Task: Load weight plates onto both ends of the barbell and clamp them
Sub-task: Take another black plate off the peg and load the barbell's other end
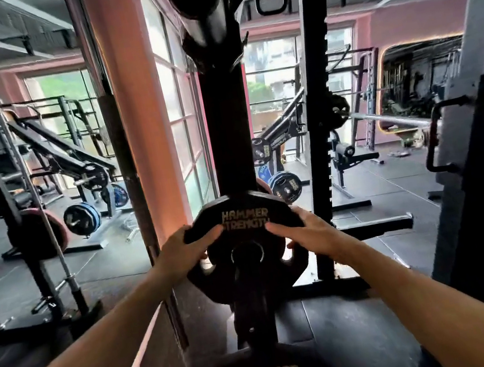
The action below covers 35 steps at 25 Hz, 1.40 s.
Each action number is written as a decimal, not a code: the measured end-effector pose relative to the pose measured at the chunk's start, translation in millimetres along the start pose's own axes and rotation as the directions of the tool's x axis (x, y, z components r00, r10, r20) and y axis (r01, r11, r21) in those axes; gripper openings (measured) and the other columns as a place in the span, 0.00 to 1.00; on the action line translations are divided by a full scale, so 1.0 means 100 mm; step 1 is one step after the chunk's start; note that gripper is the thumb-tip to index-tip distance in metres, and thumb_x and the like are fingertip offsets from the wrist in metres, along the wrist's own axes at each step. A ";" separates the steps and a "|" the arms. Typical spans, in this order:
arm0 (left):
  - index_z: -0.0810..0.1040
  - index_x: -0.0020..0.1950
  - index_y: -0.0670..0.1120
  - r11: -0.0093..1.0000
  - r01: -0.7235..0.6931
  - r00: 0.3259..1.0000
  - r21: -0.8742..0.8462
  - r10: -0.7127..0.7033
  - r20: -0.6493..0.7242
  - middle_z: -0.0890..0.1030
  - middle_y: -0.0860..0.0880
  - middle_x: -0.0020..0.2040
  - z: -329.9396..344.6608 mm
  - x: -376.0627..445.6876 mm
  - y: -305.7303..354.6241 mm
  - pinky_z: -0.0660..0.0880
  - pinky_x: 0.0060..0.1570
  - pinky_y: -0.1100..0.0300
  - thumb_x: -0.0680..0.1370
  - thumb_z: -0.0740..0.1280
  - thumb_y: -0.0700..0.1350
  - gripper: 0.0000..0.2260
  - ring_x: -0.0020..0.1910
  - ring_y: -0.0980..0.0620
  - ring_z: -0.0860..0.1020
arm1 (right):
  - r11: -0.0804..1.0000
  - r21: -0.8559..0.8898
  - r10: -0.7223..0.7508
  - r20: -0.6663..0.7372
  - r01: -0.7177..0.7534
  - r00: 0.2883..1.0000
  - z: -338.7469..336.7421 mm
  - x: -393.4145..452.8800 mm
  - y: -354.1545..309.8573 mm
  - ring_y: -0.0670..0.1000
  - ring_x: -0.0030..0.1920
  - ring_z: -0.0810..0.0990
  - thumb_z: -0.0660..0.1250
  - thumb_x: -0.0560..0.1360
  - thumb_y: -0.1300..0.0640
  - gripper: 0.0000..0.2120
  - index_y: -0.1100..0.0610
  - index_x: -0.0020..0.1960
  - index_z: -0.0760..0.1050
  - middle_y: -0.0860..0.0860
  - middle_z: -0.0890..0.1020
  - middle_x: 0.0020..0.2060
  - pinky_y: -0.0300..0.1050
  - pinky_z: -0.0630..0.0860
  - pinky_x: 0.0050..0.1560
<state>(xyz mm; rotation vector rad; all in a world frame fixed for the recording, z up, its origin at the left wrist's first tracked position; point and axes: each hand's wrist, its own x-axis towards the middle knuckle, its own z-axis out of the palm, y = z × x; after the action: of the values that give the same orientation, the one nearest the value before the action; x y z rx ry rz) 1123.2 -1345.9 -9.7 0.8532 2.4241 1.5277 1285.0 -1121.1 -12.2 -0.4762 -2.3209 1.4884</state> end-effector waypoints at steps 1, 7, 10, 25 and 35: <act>0.81 0.45 0.48 0.999 -0.003 1.000 -0.037 0.003 0.006 0.84 0.54 0.36 0.00 -0.01 0.00 0.76 0.43 0.58 0.71 0.73 0.64 0.19 0.38 0.53 0.83 | 0.999 0.043 0.020 -0.007 -0.019 1.000 0.01 -0.02 0.01 0.48 0.48 0.84 0.76 0.67 0.36 0.27 0.48 0.60 0.75 0.49 0.85 0.52 0.50 0.81 0.58; 0.82 0.48 0.45 0.985 0.019 0.998 -0.170 -0.029 -0.055 0.82 0.50 0.33 0.03 -0.15 0.01 0.75 0.39 0.58 0.67 0.76 0.66 0.26 0.33 0.51 0.81 | 0.977 0.206 0.091 -0.168 -0.055 0.982 0.17 -0.15 0.04 0.53 0.43 0.86 0.80 0.60 0.34 0.30 0.54 0.52 0.81 0.52 0.87 0.42 0.49 0.83 0.50; 0.81 0.41 0.38 0.985 -0.002 0.997 -0.171 -0.012 -0.083 0.80 0.46 0.28 0.05 -0.37 0.04 0.75 0.38 0.55 0.68 0.77 0.63 0.26 0.28 0.50 0.79 | 0.948 0.317 0.076 -0.102 -0.040 0.992 0.23 -0.30 0.07 0.51 0.34 0.78 0.80 0.64 0.41 0.21 0.57 0.44 0.81 0.48 0.81 0.30 0.46 0.77 0.39; 0.78 0.20 0.49 0.917 -0.079 0.954 -0.391 -0.043 -0.296 0.76 0.50 0.20 0.10 -1.90 0.18 0.69 0.24 0.62 0.59 0.80 0.56 0.16 0.18 0.54 0.73 | 0.900 0.435 0.071 -0.103 -0.019 0.992 0.42 -1.84 -0.12 0.41 0.21 0.76 0.81 0.67 0.50 0.13 0.56 0.40 0.81 0.45 0.79 0.22 0.34 0.71 0.26; 0.75 0.23 0.46 0.899 -0.197 0.964 -0.391 0.106 -0.243 0.75 0.44 0.21 0.38 -3.13 0.90 0.70 0.32 0.58 0.56 0.80 0.64 0.25 0.22 0.48 0.73 | 0.914 0.383 0.029 -0.381 0.130 0.924 -0.04 -3.49 -0.44 0.47 0.23 0.71 0.82 0.63 0.47 0.17 0.55 0.32 0.78 0.48 0.75 0.21 0.42 0.69 0.30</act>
<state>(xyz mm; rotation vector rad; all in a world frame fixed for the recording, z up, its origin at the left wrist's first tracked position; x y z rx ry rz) 1432.2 -1456.0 -1.3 0.8374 2.0705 2.1932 1591.5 -1293.1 -6.8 -0.5268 -1.6622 1.6256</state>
